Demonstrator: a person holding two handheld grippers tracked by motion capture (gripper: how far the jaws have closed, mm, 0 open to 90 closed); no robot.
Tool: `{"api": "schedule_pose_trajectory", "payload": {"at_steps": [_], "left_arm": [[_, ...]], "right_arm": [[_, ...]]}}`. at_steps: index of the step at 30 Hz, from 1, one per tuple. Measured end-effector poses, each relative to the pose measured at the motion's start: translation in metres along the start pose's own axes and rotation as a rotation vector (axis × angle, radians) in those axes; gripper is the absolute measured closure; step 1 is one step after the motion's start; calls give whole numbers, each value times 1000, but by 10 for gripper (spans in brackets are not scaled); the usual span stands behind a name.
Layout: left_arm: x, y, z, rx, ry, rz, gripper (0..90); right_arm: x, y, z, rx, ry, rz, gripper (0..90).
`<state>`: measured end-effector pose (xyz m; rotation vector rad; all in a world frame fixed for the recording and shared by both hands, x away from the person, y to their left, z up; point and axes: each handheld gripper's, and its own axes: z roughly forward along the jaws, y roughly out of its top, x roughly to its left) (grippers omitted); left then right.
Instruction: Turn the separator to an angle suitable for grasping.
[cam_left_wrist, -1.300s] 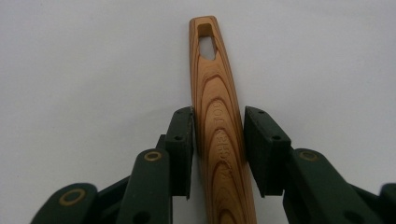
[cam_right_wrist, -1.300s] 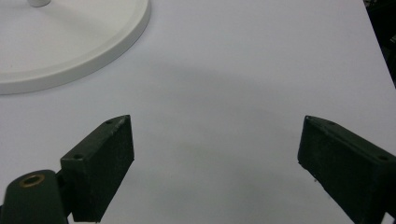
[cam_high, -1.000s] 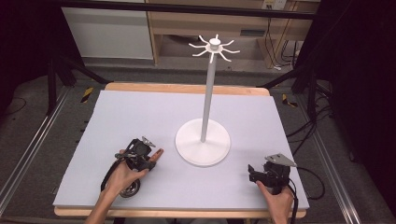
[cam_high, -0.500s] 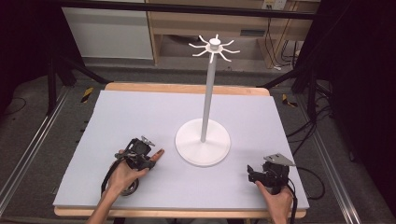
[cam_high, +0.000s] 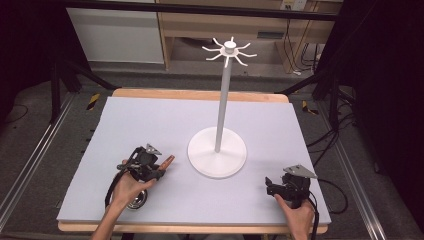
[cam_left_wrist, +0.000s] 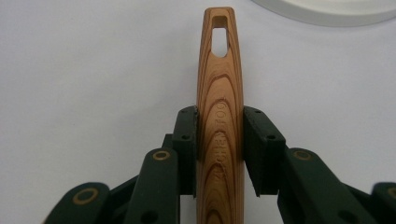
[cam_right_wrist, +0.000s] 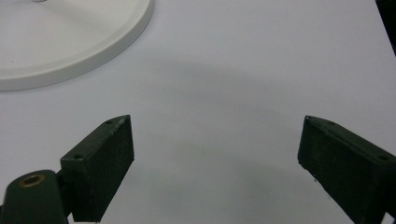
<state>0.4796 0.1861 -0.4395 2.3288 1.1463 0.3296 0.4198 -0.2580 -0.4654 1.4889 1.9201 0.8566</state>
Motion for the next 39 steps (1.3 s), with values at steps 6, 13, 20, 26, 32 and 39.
{"api": "schedule_pose_trajectory", "payload": {"at_steps": [6, 13, 20, 26, 32, 39], "left_arm": [[5, -2, -10, -47, 0, -21, 676], [5, -1, -27, -106, -4, -29, 676], [3, 0, -50, -206, 5, -23, 676], [0, -1, -63, -293, 15, -23, 676], [1, -3, -76, -404, 13, -38, 676], [0, -7, -91, -541, 29, -40, 675]], "right_arm": [[0, 0, 0, -2, -3, -5, 110], [0, 0, -1, -3, -7, -2, 111], [1, 0, -1, -7, -9, 0, 110], [0, 0, -1, -8, -11, 4, 110], [-1, 0, -1, -9, -9, 12, 110], [-1, 0, -1, -8, -12, 11, 111]]}}
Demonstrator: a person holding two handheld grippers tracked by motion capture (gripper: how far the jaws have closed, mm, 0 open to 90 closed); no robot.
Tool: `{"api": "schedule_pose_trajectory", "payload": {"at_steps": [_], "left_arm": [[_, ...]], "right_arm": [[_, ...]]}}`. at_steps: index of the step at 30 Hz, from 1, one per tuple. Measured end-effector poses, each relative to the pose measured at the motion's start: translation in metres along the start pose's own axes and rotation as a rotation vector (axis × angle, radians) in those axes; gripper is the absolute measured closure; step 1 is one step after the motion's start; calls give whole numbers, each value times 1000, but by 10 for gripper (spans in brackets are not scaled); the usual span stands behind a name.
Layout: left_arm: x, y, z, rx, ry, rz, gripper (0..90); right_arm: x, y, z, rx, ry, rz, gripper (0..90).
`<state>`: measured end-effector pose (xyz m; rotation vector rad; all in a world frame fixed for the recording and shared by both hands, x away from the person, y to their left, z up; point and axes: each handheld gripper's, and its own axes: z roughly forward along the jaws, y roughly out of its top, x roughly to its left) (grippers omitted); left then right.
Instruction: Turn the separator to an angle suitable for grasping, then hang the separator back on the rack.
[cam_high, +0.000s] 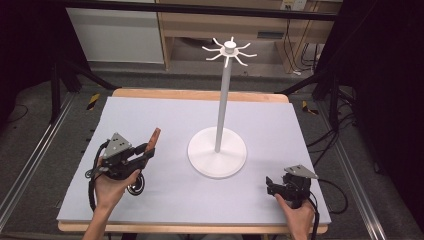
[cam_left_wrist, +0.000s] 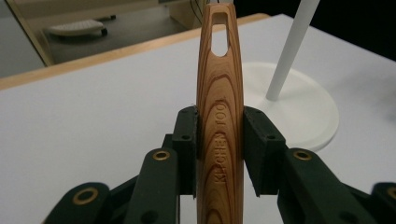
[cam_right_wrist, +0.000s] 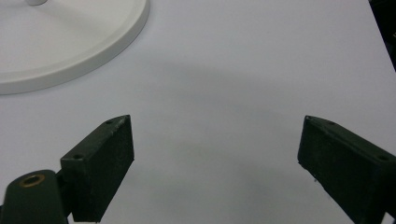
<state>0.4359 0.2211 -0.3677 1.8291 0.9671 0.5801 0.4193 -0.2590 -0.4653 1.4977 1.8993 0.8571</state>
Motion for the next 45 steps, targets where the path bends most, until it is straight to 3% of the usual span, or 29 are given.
{"api": "schedule_pose_trajectory", "payload": {"at_steps": [10, 20, 45], "left_arm": [[-1, 10, -12, -86, -5, -34, 675], [5, 38, -25, -175, 0, -42, 675], [-11, 80, -14, -251, -54, -25, 675]], "right_arm": [[0, 0, 0, -2, 1, 0, 110], [0, -1, 1, -1, -2, 1, 110], [-1, -2, -1, -3, -2, 2, 110]]}}
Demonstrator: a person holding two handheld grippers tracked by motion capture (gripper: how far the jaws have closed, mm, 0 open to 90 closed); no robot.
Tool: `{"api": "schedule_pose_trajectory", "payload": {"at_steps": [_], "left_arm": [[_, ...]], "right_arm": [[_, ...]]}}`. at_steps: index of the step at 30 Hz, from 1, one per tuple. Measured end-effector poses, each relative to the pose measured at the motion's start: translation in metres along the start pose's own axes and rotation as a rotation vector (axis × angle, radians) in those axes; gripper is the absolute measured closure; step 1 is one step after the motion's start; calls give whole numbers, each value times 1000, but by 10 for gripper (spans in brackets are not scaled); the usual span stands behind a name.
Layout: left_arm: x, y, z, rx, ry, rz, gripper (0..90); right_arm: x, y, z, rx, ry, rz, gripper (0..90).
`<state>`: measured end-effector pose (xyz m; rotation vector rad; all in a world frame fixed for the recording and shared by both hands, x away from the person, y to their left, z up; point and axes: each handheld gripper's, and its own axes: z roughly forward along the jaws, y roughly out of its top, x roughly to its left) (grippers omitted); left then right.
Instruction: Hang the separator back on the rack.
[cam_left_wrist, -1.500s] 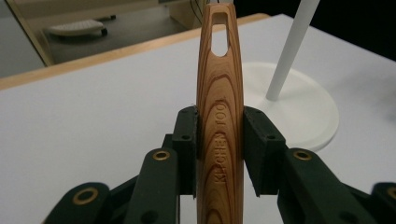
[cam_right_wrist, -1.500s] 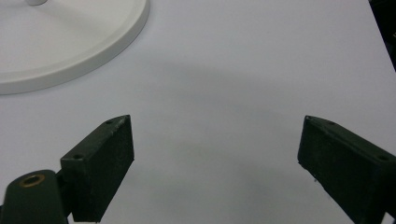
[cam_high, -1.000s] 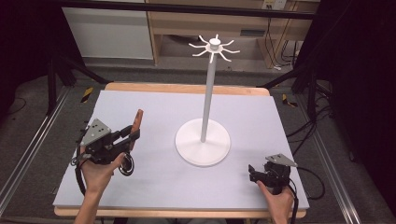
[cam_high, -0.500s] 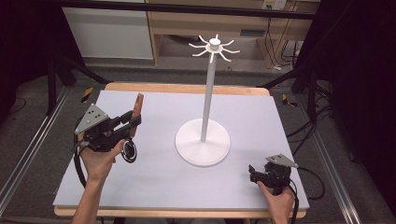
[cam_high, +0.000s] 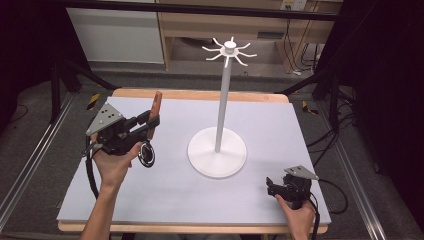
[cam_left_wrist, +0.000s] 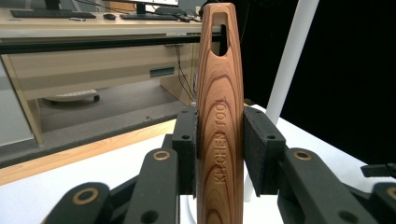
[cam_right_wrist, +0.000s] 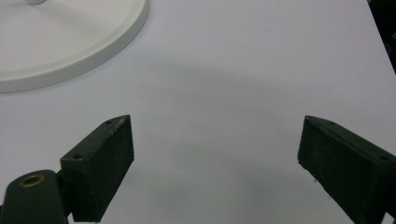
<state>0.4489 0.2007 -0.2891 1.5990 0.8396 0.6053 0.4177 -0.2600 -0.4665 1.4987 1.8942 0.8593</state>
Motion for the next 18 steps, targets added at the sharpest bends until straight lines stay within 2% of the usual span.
{"api": "schedule_pose_trajectory", "payload": {"at_steps": [18], "left_arm": [[-12, 19, 17, -21, -34, 16, 675]], "right_arm": [[4, 2, 2, 6, 4, -16, 110]]}}
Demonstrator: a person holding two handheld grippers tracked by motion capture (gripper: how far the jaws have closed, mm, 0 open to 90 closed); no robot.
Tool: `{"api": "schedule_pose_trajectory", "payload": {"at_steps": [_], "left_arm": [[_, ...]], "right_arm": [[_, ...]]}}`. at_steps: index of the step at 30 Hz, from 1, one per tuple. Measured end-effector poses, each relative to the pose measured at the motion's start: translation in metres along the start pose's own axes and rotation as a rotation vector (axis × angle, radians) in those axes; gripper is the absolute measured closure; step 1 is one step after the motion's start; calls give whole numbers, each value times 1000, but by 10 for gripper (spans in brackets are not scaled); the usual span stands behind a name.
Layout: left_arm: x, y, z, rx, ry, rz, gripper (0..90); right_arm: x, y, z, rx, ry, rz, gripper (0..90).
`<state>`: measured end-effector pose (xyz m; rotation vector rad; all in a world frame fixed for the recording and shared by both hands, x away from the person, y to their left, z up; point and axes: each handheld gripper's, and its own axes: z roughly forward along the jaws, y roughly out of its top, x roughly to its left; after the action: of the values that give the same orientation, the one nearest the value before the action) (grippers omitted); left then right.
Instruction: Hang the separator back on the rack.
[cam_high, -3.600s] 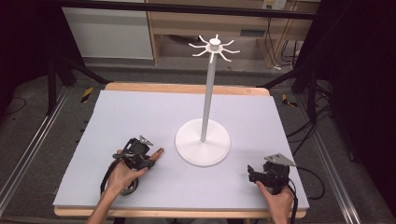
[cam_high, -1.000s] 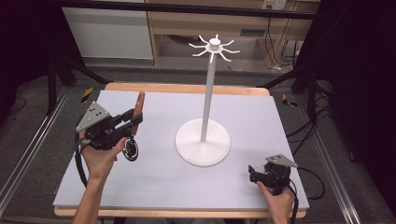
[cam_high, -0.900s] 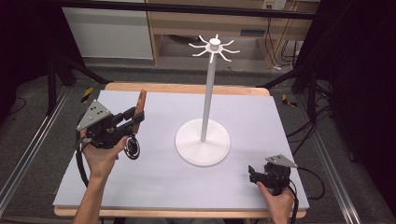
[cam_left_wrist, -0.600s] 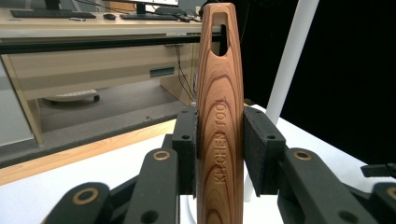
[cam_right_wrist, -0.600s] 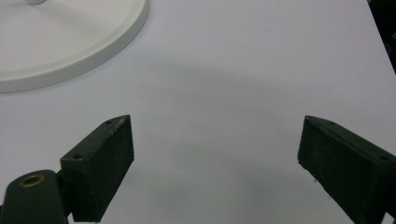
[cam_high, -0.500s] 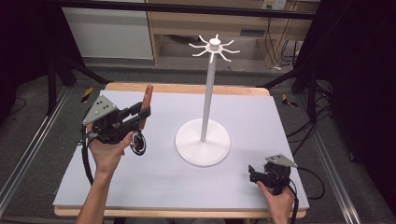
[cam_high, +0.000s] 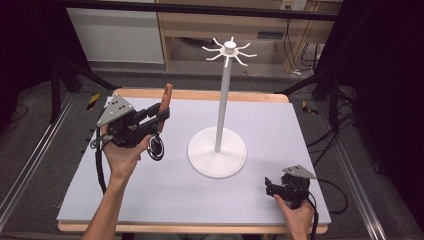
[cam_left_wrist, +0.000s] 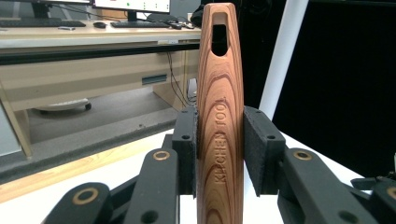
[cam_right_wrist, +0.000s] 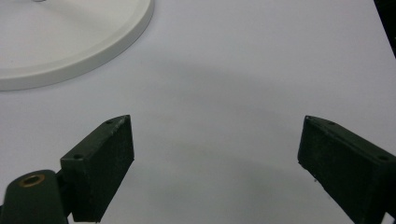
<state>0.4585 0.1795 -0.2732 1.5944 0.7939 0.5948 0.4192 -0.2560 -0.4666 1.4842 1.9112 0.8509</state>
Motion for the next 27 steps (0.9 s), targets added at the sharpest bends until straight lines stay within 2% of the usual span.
{"api": "schedule_pose_trajectory", "payload": {"at_steps": [3, 11, 27], "left_arm": [[-3, 7, 2, -3, -4, 16, 675], [-10, 25, 5, -25, -28, 23, 675], [-25, 51, 5, -46, -53, 54, 675]], "right_arm": [[1, 0, 0, -2, 1, 2, 110], [0, 0, 0, -3, 4, 1, 110], [0, 0, -1, -4, 4, 2, 110]]}}
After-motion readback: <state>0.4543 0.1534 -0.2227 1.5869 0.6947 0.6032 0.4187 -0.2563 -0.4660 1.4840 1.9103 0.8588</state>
